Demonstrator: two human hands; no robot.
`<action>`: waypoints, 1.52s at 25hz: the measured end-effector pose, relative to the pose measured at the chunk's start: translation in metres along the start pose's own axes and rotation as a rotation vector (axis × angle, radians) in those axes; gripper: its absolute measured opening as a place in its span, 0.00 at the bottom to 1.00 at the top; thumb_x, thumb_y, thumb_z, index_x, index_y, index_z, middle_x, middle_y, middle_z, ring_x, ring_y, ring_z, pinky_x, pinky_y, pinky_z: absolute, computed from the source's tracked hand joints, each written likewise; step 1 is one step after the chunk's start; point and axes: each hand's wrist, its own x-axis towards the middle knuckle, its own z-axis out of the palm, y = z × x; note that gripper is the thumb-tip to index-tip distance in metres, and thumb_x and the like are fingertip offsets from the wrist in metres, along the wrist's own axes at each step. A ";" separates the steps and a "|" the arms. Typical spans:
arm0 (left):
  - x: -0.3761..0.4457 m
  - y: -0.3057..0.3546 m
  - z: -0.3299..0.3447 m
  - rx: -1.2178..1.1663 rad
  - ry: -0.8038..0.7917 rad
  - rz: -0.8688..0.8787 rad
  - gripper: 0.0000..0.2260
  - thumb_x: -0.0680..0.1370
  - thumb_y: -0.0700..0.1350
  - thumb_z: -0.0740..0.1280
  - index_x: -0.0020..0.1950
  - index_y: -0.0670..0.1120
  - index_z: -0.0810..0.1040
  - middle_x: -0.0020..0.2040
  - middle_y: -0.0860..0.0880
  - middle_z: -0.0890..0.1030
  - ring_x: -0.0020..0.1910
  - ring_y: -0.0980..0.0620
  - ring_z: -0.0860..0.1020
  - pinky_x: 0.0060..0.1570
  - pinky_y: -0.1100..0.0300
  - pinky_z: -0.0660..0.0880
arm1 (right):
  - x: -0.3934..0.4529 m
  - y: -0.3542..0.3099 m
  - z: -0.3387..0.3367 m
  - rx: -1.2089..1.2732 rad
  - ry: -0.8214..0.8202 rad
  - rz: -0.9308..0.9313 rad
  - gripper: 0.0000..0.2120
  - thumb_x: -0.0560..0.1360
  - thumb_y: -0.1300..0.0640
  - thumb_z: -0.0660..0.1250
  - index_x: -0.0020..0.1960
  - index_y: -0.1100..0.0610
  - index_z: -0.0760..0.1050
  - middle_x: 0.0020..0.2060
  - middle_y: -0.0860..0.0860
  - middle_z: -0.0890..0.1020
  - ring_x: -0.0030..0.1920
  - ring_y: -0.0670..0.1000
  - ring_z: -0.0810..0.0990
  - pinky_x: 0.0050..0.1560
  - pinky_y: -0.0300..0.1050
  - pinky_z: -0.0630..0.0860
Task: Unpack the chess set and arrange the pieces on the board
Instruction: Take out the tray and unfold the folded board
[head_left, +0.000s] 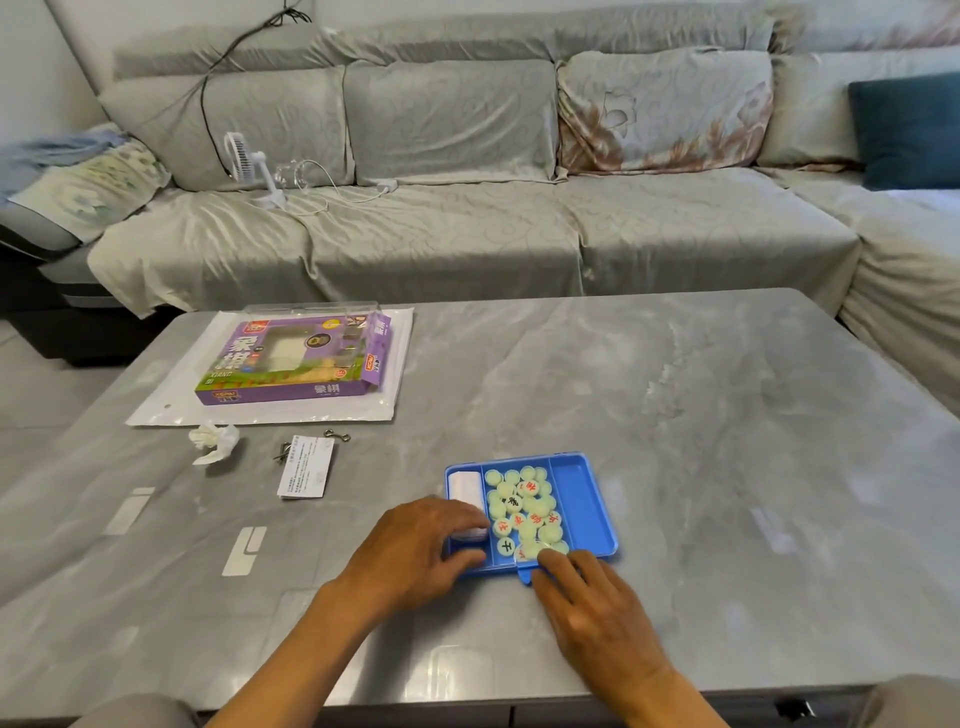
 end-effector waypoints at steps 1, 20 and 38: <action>0.000 0.001 0.001 0.023 -0.045 0.025 0.27 0.73 0.67 0.64 0.70 0.61 0.68 0.72 0.61 0.66 0.70 0.61 0.62 0.60 0.67 0.67 | 0.000 0.000 0.000 0.011 0.001 0.022 0.26 0.56 0.48 0.83 0.51 0.54 0.80 0.51 0.53 0.81 0.48 0.50 0.81 0.39 0.43 0.81; 0.083 -0.006 -0.085 -0.789 0.009 -0.199 0.10 0.77 0.46 0.67 0.57 0.47 0.79 0.54 0.47 0.82 0.50 0.50 0.82 0.48 0.62 0.78 | -0.001 0.002 0.006 0.060 0.113 0.097 0.10 0.73 0.48 0.70 0.50 0.52 0.82 0.51 0.50 0.82 0.50 0.48 0.80 0.44 0.42 0.80; 0.026 0.023 0.032 -0.853 0.438 -0.598 0.15 0.77 0.44 0.69 0.58 0.58 0.69 0.50 0.52 0.82 0.46 0.53 0.81 0.37 0.56 0.82 | 0.007 0.003 0.003 0.166 0.048 0.197 0.19 0.68 0.47 0.74 0.56 0.50 0.74 0.47 0.46 0.82 0.46 0.47 0.80 0.43 0.42 0.79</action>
